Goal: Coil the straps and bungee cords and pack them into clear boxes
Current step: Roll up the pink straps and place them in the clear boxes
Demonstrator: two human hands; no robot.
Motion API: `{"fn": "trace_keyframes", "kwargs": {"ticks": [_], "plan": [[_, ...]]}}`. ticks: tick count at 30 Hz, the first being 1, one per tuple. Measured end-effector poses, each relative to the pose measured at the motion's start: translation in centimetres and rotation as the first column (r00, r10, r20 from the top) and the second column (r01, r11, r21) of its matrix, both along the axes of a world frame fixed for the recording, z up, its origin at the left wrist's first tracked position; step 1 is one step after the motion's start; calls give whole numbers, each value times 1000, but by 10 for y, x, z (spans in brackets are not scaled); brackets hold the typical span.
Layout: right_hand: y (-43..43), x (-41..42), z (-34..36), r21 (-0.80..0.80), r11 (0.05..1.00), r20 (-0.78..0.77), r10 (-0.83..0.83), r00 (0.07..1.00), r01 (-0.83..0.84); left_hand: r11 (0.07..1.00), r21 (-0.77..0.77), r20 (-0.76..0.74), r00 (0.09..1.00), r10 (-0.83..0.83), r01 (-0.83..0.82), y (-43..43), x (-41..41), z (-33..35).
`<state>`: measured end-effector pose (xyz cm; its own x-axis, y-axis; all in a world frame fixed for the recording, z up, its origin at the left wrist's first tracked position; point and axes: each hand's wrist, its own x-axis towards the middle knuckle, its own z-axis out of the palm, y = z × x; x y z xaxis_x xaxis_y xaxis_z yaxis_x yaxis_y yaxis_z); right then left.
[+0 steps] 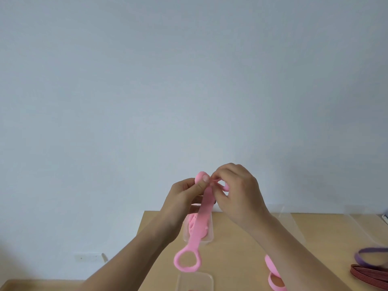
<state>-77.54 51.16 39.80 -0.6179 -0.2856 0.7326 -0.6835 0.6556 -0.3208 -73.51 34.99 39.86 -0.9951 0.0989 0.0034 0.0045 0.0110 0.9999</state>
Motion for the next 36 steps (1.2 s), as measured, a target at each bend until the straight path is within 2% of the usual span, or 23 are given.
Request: {"fn": "trace_keyframes", "kwargs": {"ticks": [5, 9, 17, 21, 23, 27, 30, 36], "plan": [[1, 1, -10, -19, 1000, -52, 5, 999, -6, 994, 106, 33, 999, -15, 12, 4, -2, 10], [3, 8, -9, -58, 994, -63, 86, 994, -90, 994, 100, 4, 999, -49, 48, 5, -3, 11], [11, 7, -8, -49, 996, 36, 80, 996, -78, 997, 44, -21, 998, 61, -60, 5, -12, 1], [14, 1, -4, -127, 986, 181, 128, 975, -106, 998, -4, -24, 998, 63, -63, 7, -11, 1], [16, -2, -3, -106, 988, 227, 137, 964, -116, 998, -12, -24, 998, 60, -60, 7, -11, 2], [16, -6, 1, 21, 993, 294, 109, 950, -120, 998, 22, -13, 998, 61, -60, 7, -9, 4], [13, -5, -1, 74, 993, 277, 69, 958, -93, 995, 67, 0, 997, 72, -72, 6, -9, 0], [10, -4, -4, -19, 998, 317, 57, 947, -54, 981, 147, 91, 990, 110, -123, 6, -11, -12]]}}
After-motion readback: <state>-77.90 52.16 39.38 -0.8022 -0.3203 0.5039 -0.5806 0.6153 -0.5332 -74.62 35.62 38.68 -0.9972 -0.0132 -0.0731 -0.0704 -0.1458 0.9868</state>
